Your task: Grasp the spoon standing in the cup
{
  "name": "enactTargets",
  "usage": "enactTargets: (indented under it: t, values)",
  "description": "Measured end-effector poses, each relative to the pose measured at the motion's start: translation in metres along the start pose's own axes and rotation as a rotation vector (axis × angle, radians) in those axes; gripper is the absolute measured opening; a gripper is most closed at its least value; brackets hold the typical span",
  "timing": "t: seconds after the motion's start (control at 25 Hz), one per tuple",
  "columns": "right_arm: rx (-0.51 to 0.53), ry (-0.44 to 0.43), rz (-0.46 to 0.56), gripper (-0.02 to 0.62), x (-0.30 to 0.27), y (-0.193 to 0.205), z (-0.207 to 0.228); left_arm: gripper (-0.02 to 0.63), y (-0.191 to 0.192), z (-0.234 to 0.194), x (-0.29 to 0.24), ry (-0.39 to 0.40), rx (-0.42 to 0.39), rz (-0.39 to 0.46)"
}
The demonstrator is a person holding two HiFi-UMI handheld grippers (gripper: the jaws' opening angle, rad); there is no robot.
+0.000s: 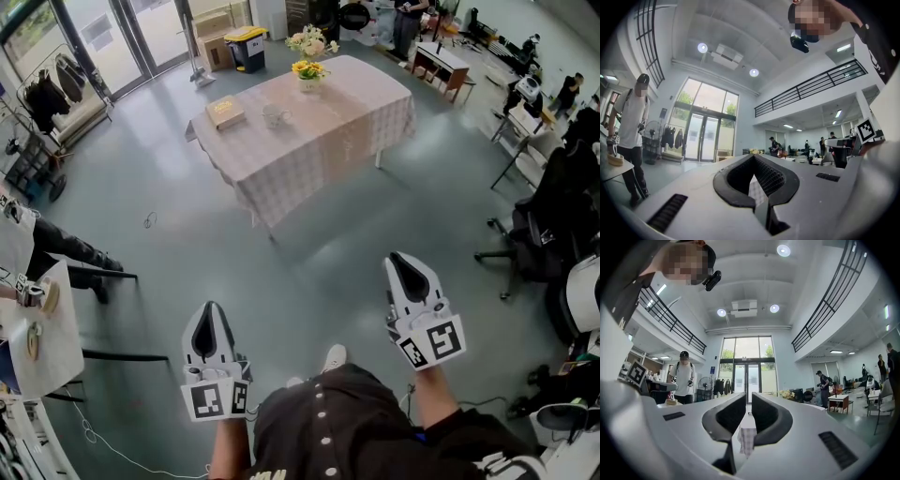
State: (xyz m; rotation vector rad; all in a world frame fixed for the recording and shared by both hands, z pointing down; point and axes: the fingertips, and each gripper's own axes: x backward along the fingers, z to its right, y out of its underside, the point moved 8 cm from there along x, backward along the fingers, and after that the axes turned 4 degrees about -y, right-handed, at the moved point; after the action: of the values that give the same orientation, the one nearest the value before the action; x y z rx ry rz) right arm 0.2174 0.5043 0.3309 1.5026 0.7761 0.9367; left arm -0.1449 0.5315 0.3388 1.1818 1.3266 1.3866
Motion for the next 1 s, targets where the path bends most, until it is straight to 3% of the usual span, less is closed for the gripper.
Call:
enactTargets:
  t: [1.0]
  values:
    - [-0.035, -0.045, -0.024, 0.259, -0.007, 0.002, 0.015, 0.017, -0.001, 0.013, -0.006, -0.013, -0.004, -0.006]
